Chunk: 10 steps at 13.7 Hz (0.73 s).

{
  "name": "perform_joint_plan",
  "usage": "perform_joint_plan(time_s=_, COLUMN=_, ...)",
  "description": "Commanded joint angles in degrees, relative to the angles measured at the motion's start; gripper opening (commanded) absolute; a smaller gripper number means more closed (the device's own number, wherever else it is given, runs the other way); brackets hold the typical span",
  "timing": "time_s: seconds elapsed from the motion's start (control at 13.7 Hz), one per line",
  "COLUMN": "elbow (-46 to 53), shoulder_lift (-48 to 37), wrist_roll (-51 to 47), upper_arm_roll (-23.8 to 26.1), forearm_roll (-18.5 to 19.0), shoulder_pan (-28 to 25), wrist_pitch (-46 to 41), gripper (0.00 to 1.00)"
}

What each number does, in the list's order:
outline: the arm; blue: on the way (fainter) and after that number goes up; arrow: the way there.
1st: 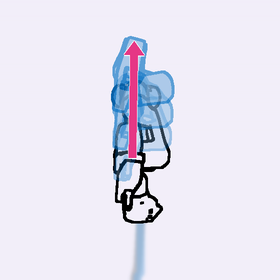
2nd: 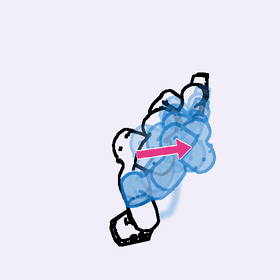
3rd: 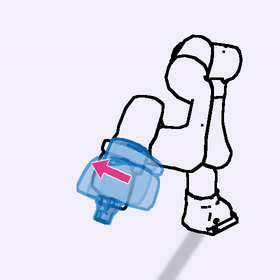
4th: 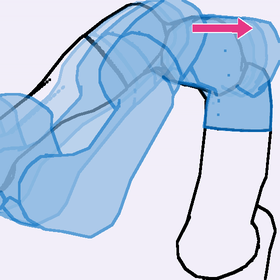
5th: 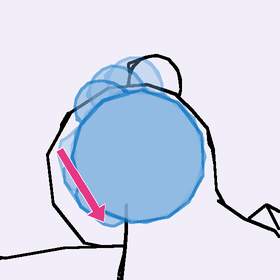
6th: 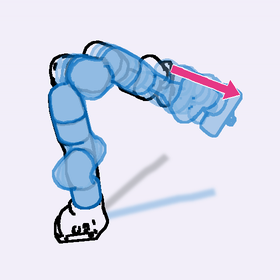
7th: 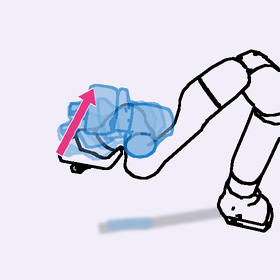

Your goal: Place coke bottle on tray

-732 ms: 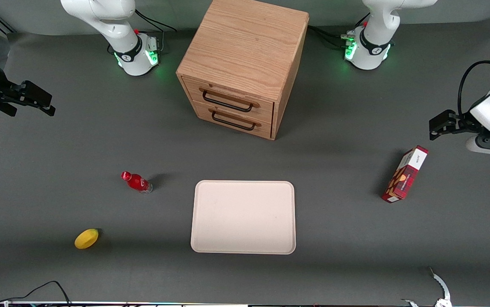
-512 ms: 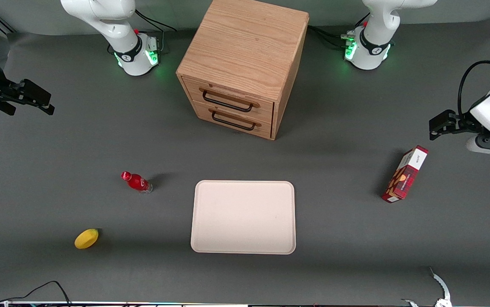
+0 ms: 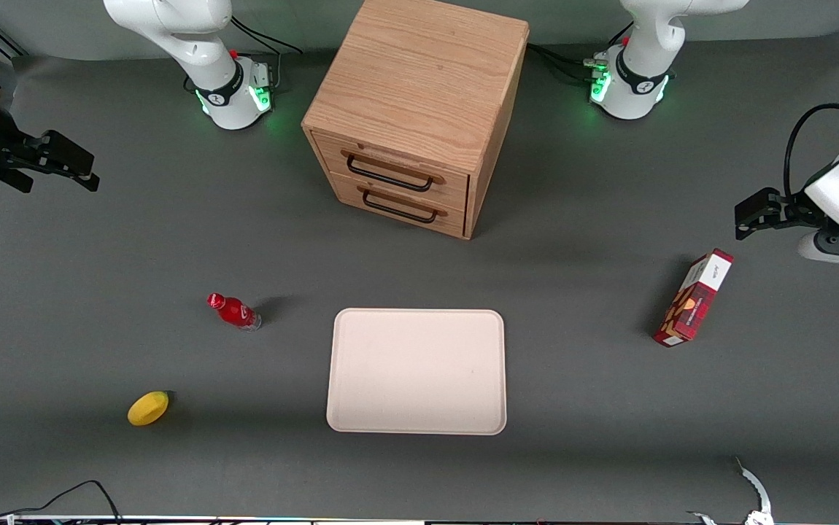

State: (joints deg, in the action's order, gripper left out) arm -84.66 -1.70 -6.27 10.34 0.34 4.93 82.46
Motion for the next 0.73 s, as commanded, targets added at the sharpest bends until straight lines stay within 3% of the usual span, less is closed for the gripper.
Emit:
perform_joint_plan(time_s=0.0, elbow=1.3, shoulder_lift=1.1, wrist_roll=-1.3, upper_arm_roll=0.5, forearm_roll=-1.4, shoulder_pan=-0.7, wrist_pitch=-0.9, gripper=1.0)
perform_joint_plan(time_s=0.29, elbow=-0.2, shoulder_lift=10.2, wrist_roll=-12.4, upper_arm_roll=7.1, forearm_roll=-1.2, shoulder_pan=-0.8, wrist_pitch=7.4, gripper=1.0)
perform_joint_plan(time_s=0.66, elbow=-14.4, shoulder_lift=14.0, wrist_roll=-13.0, upper_arm_roll=7.1, forearm_roll=-0.7, shoulder_pan=-0.4, wrist_pitch=28.1, gripper=1.0)
